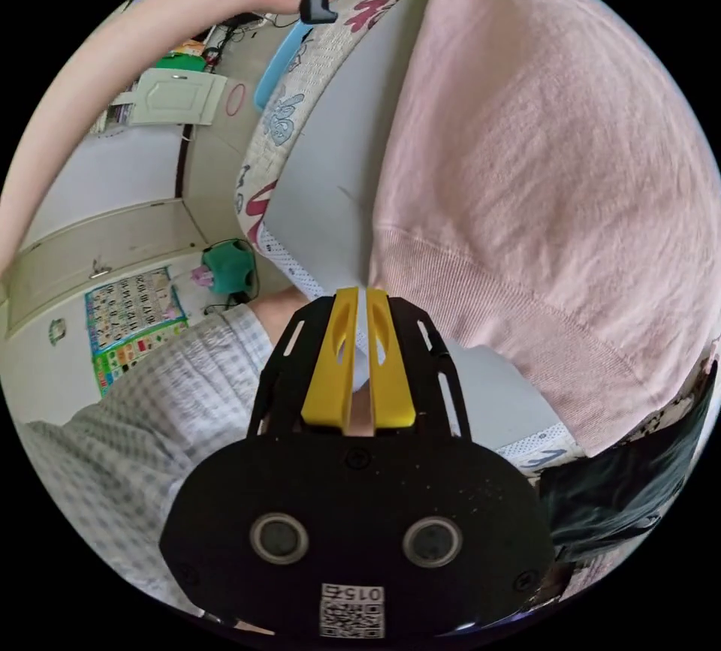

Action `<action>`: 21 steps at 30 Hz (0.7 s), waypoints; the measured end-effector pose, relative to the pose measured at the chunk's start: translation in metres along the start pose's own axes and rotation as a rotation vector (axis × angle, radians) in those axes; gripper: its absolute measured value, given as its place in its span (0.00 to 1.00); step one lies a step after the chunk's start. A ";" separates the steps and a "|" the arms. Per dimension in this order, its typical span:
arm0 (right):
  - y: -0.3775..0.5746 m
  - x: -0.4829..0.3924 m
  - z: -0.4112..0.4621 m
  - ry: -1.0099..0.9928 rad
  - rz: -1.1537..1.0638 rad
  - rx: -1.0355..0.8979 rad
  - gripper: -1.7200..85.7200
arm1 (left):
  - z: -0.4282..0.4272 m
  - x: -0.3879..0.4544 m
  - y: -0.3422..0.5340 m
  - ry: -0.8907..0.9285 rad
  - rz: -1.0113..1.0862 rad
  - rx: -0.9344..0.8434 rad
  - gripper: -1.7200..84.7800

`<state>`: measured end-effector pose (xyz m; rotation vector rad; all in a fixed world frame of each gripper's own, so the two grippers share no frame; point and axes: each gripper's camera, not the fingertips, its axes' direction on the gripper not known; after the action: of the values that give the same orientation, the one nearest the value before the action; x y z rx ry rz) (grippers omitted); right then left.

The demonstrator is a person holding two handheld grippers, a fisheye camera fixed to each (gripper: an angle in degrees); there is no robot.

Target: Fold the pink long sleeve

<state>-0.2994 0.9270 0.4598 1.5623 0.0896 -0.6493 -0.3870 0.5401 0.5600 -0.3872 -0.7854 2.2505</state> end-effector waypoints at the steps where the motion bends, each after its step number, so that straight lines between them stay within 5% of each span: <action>1: 0.009 0.006 -0.009 -0.066 0.000 -0.004 0.06 | -0.006 -0.008 0.007 0.036 -0.018 0.011 0.10; 6: 0.065 0.041 -0.073 -0.285 -0.018 0.151 0.07 | -0.029 -0.027 0.041 0.062 0.022 0.042 0.14; 14: 0.112 0.190 -0.213 -0.194 0.329 0.681 0.16 | -0.004 -0.043 0.043 0.154 0.132 0.051 0.22; 21: 0.069 0.250 -0.228 -0.286 0.338 0.664 0.29 | -0.005 -0.051 0.018 0.207 0.214 -0.021 0.20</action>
<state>0.0173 1.0510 0.3990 2.0306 -0.6511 -0.6573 -0.3584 0.4956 0.5472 -0.7317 -0.6863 2.3513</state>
